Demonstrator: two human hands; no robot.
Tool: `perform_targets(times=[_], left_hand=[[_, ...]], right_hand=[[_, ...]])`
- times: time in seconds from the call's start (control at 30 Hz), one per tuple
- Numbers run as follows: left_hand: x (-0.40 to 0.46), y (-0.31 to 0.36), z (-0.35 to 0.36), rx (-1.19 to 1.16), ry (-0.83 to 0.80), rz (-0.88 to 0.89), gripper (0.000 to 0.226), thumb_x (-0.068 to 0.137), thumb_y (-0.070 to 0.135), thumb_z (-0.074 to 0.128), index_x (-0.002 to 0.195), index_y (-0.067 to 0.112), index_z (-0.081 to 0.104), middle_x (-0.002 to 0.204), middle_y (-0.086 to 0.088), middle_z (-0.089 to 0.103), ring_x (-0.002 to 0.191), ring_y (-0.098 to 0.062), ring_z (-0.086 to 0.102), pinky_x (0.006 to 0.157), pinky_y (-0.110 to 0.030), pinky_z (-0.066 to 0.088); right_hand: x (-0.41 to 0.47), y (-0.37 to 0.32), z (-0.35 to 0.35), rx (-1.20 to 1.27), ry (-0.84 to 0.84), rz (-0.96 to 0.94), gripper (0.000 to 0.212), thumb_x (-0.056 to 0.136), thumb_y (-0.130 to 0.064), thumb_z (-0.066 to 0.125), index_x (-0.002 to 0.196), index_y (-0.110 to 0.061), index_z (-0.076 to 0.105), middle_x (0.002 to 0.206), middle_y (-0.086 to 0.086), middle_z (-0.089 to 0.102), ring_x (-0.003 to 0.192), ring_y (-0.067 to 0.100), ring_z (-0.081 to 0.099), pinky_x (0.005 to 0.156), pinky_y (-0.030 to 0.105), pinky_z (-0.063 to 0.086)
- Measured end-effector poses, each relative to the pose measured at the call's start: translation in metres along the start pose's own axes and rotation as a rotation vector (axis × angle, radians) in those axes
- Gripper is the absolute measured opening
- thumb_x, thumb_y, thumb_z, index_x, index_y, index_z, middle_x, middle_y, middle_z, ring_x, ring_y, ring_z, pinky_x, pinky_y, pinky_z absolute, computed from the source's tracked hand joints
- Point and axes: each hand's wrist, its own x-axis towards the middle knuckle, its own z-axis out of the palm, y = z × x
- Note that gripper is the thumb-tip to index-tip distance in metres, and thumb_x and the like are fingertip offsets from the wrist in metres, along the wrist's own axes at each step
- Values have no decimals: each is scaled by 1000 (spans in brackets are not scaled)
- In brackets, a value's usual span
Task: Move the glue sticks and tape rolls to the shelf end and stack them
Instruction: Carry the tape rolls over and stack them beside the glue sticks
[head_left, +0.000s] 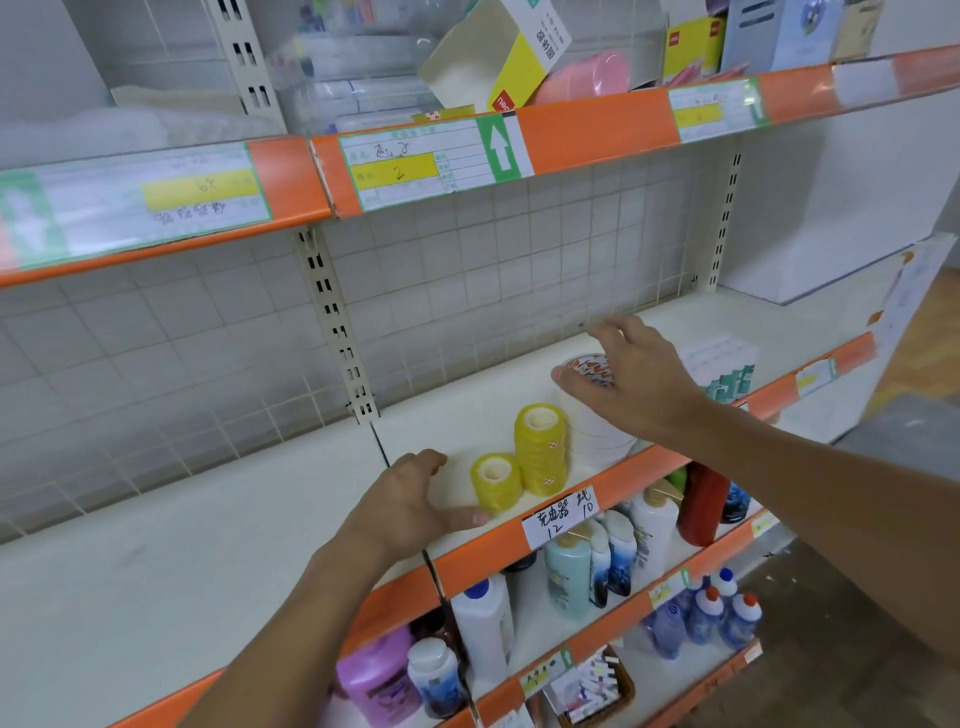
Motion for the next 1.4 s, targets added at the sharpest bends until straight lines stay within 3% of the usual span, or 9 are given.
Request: perform_targets(times=[0.33, 0.67, 0.83, 1.03, 1.2, 1.4], left_hand=[[-30, -18, -5, 80, 92, -64, 76, 84, 65, 58, 142, 18, 43, 137, -2, 51, 123, -18, 50, 99, -27, 40], [-88, -72, -43, 203, 202, -197, 69, 90, 64, 49, 141, 17, 46, 137, -5, 53, 123, -22, 52, 101, -32, 42], [-144, -117, -69, 241, 240, -290, 67, 91, 64, 48, 140, 18, 47, 137, -5, 52, 125, -22, 50, 102, -34, 42], [-220, -180, -104, 333, 254, -438, 67, 93, 63, 45, 141, 17, 46, 136, -8, 53, 123, -25, 50, 101, -35, 42], [-284, -231, -126, 350, 269, -559, 67, 93, 63, 43, 139, 15, 46, 133, -9, 51, 123, -26, 48, 100, -37, 42], [-362, -287, -149, 361, 307, -708, 67, 92, 66, 42, 134, 14, 49, 128, -9, 53, 118, -27, 50, 98, -38, 43]], right_hand=[[-12, -32, -3, 16, -20, -100, 64, 98, -54, 47, 145, -11, 46, 150, 8, 40, 140, 25, 34, 115, 37, 22], [-49, -141, 36, 23, -156, -444, 82, 87, -68, 19, 141, -14, 49, 133, 4, 54, 127, 25, 45, 112, 38, 28], [-79, -212, 65, 103, -239, -594, 79, 88, -65, 24, 141, -13, 51, 140, 3, 52, 132, 22, 43, 115, 35, 23], [-118, -307, 100, 131, -348, -765, 60, 99, -55, 43, 146, -17, 44, 144, 1, 48, 135, 17, 40, 118, 29, 14], [-146, -381, 136, 68, -527, -870, 68, 96, -62, 42, 150, -21, 38, 148, 1, 44, 134, 20, 41, 113, 32, 27], [-181, -464, 174, 29, -662, -1004, 71, 95, -65, 39, 151, -22, 34, 149, 2, 40, 134, 22, 40, 113, 36, 29]])
